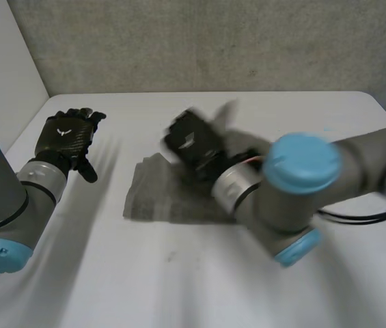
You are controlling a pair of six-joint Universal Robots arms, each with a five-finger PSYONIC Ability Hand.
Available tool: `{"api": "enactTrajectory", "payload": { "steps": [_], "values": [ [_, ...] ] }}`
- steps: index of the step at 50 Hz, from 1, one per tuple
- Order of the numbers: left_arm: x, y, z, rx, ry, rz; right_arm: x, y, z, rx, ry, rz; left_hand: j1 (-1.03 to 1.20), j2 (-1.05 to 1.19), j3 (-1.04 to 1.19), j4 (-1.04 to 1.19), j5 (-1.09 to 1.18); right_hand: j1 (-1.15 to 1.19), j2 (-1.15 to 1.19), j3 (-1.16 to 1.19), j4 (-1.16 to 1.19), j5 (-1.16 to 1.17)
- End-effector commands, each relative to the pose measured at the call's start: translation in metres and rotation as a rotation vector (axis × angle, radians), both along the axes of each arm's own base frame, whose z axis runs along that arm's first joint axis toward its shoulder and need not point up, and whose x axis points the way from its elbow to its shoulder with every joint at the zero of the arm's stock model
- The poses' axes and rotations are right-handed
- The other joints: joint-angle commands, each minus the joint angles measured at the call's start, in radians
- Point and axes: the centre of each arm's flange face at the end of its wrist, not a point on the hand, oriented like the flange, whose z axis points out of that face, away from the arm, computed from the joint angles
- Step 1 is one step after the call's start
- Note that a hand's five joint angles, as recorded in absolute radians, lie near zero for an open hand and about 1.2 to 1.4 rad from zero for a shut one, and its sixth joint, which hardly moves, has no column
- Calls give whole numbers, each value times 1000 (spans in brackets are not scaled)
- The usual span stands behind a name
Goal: Fold the towel.
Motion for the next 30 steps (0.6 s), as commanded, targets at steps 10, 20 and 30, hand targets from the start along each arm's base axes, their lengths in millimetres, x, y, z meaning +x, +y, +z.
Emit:
{"api": "enactTrajectory", "payload": {
  "steps": [10,20,30],
  "values": [
    [-20,14,7,-22,9,-68,16,32,-12,146,-26,47,2,9,8,7,-30,-776,-1000,-1016,-1019,-982],
    [-76,39,15,-95,37,-236,-76,-14,16,637,-385,-236,9,16,15,13,-24,-776,-1000,-1016,-1019,-982],
    [-112,27,-36,-71,-45,-269,-147,-41,-51,818,-292,-516,23,30,30,28,-9,-611,-835,-851,-854,-817]
  ]
}}
